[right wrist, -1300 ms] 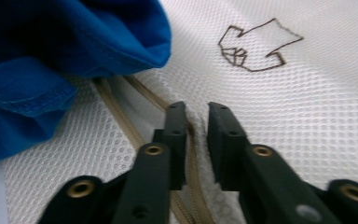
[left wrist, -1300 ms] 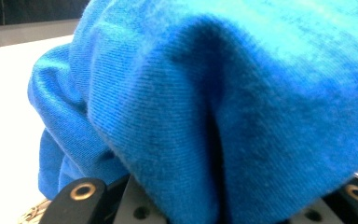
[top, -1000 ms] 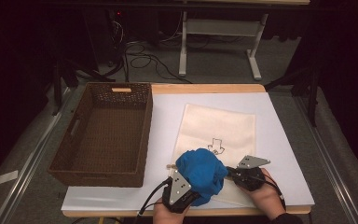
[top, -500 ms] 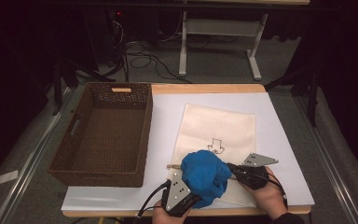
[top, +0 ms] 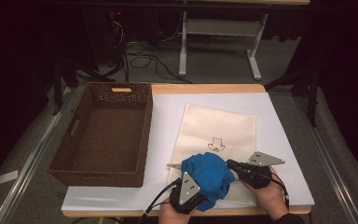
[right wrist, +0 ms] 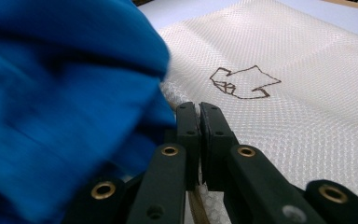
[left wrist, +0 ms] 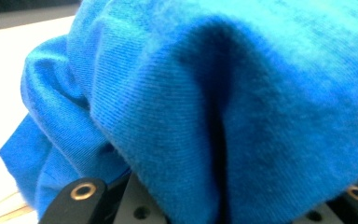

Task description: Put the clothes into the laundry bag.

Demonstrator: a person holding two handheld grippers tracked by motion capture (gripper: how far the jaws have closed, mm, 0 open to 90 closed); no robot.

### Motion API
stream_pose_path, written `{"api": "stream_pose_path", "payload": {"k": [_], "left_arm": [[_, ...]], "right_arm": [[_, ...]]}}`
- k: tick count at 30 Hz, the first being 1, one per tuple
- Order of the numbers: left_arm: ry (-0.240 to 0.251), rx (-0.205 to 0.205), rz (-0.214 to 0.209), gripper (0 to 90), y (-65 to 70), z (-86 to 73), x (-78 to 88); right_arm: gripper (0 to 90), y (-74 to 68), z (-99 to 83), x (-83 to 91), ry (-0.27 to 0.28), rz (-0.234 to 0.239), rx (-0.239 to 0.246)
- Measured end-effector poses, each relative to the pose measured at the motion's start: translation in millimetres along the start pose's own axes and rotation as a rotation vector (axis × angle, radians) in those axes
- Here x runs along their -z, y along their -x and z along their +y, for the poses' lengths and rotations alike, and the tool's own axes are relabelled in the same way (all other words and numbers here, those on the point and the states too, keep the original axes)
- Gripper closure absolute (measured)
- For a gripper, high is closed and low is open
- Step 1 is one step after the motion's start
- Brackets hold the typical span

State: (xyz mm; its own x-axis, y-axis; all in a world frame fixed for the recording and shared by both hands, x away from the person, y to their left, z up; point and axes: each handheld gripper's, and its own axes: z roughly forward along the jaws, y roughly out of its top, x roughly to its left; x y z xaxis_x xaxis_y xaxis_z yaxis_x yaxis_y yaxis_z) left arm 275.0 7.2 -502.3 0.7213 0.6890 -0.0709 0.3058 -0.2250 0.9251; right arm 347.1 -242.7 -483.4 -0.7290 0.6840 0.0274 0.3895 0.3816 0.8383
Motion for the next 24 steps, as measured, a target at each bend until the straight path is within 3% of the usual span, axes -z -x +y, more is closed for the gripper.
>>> {"api": "stream_pose_path", "payload": {"k": [2,5,11,16,19,24], "left_arm": [[-0.014,0.008,-0.007,77.3,-4.4,1.4,-6.1],[0.007,0.062,-0.009,77.3,-13.4,8.5,-15.7],[0.031,0.022,0.011,77.4,-16.9,16.4,-19.6],[0.019,0.047,0.017,77.5,-22.7,11.6,-24.1],[-0.015,0.029,-0.015,77.2,-11.6,6.9,-29.9],[-0.075,0.033,-0.008,73.1,-8.9,1.4,-37.1]], "right_arm": [[88.5,-0.7,1.0,0.4,0.007,0.006,0.002],[88.6,-0.8,3.1,1.3,0.016,0.009,-0.003],[88.6,1.3,7.6,3.2,0.048,0.011,-0.042],[88.6,1.0,9.4,1.9,0.053,0.009,-0.049],[88.6,-0.4,10.3,2.0,0.052,0.003,-0.035],[88.7,-1.2,9.4,5.0,0.053,0.005,-0.041]]}}
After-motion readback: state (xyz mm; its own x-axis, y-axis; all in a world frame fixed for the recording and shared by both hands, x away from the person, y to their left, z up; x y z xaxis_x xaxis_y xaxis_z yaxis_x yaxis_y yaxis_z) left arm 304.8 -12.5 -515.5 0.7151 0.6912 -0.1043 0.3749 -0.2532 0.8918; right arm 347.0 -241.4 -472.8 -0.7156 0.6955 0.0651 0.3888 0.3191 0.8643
